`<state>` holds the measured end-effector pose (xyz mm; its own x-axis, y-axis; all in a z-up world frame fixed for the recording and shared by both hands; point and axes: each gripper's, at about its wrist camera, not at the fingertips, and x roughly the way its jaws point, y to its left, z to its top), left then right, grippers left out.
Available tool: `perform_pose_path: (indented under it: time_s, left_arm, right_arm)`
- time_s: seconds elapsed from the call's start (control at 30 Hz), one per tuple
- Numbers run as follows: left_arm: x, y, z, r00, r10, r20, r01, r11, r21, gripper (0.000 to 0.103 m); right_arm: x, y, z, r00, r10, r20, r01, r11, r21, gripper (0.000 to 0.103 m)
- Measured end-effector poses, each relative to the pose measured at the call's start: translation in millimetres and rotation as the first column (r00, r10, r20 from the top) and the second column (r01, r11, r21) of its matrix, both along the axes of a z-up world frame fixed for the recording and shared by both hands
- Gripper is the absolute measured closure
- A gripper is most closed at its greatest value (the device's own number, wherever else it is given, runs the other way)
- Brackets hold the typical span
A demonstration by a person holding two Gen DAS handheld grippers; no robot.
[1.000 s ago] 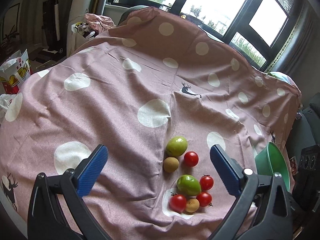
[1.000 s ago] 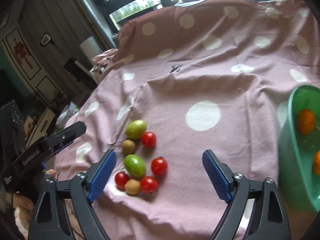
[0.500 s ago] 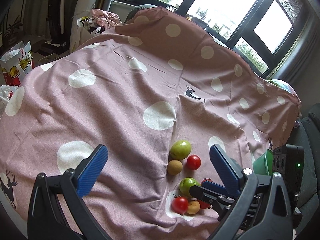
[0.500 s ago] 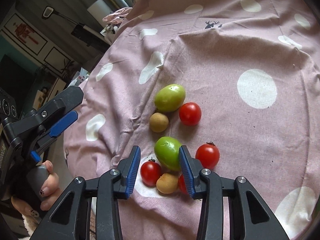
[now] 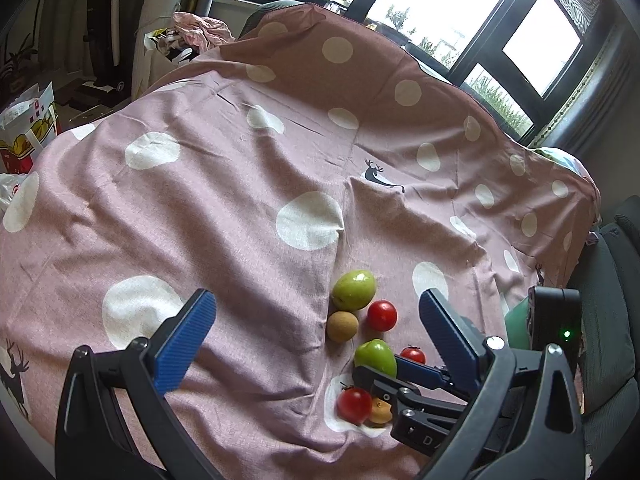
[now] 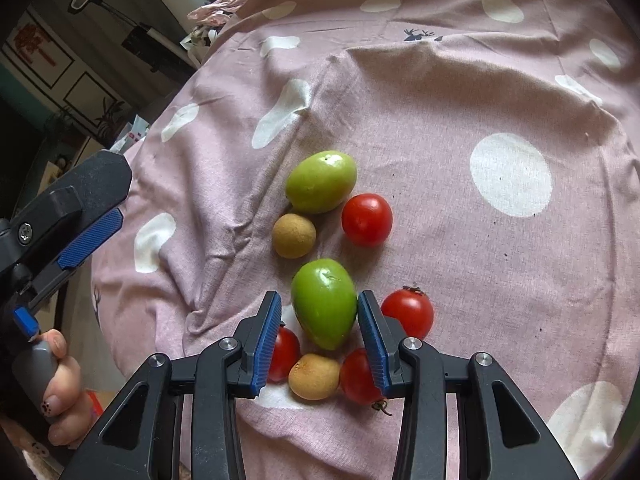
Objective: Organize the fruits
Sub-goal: 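Close the right gripper around the large green fruit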
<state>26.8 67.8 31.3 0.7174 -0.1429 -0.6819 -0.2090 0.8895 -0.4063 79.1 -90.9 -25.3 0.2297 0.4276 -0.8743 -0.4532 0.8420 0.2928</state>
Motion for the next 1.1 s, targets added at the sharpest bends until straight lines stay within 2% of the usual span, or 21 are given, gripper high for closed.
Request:
perform_pose_path:
  time_s: [0.07,0.37,0.6,0.8,0.93,1.1]
  left_arm:
    - [0.0,-2.1,-0.2,1.0,-0.007,0.0,0.007,1.0,0.002,0.002]
    - [1.3,-13.2,-1.5,0.999,-0.038,0.0,0.038,0.999,0.009,0.002]
    - [3.7,-41.9,-7.2,0.992,-0.128,-0.008,0.128,0.991,0.031,0.004]
    - [7.4,-76.0,-18.1,0.971,-0.237,-0.038,0.239,0.97,0.047,0.013]
    - [9.9,-92.9,-26.4,0.954,-0.291,-0.068,0.295,0.954,0.055,0.024]
    - [11.1,-99.0,-33.4,0.945,-0.315,-0.094,0.32,0.946,0.054,0.035]
  right_arm:
    - [-1.4,-0.2,-0.1,1.0,-0.005,0.012,0.005,1.0,0.006,0.067]
    - [-7.4,-34.6,25.3,0.998,-0.063,-0.005,0.063,0.984,0.168,0.067]
    - [-3.2,-86.4,22.1,0.977,-0.211,-0.026,0.212,0.967,0.141,0.067]
    - [5.4,-110.2,3.5,0.953,-0.292,-0.075,0.299,0.949,0.097,0.067]
    - [7.3,-112.4,-1.7,0.953,-0.29,-0.089,0.298,0.951,0.088,0.067]
    - [8.7,-118.7,-2.0,0.949,-0.295,-0.107,0.306,0.946,0.105,0.067]
